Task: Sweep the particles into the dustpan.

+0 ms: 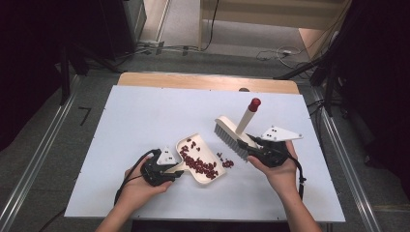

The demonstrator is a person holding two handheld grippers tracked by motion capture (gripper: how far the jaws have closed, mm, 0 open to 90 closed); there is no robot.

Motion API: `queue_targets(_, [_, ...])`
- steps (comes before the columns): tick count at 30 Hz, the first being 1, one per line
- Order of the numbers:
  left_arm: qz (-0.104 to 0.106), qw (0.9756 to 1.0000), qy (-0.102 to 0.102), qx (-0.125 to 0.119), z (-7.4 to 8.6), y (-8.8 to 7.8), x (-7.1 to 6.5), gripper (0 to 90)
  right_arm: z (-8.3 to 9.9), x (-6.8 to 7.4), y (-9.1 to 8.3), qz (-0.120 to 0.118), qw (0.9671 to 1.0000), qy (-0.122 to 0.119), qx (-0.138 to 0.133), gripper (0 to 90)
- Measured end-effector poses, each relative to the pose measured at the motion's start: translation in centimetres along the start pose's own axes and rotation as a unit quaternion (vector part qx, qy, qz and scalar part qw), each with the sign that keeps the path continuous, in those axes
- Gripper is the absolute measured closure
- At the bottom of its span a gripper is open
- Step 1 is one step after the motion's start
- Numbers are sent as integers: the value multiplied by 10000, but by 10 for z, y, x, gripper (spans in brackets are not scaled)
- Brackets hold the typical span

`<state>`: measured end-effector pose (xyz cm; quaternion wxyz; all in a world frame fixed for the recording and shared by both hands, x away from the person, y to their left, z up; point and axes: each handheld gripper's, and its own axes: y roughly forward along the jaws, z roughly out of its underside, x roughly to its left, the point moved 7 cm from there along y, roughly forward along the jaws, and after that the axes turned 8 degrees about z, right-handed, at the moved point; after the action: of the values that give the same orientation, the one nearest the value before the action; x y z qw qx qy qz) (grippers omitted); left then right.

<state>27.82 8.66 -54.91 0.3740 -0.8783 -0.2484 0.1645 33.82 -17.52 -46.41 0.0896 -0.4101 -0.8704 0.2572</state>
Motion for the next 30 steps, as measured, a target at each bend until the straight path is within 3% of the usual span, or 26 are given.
queue_targets(8, [17, 10000, 21, 3, 3, -1, -5, 662, 19, -11, -6, 312, 9993, 71, 203, 649])
queue_targets(16, [45, 9999, 102, 48, 6, -2, -10, 662, 30, -21, 2, 617, 9975, 142, 328, 650])
queue_targets(20, [52, 9999, 89, 45, 6, -1, -12, 661, 35, -18, 8, 711, 9965, 114, 414, 649])
queue_targets(30, [65, 9999, 117, 63, 6, 1, -14, 661, 37, -3, 16, 652, 9968, -18, 472, 649])
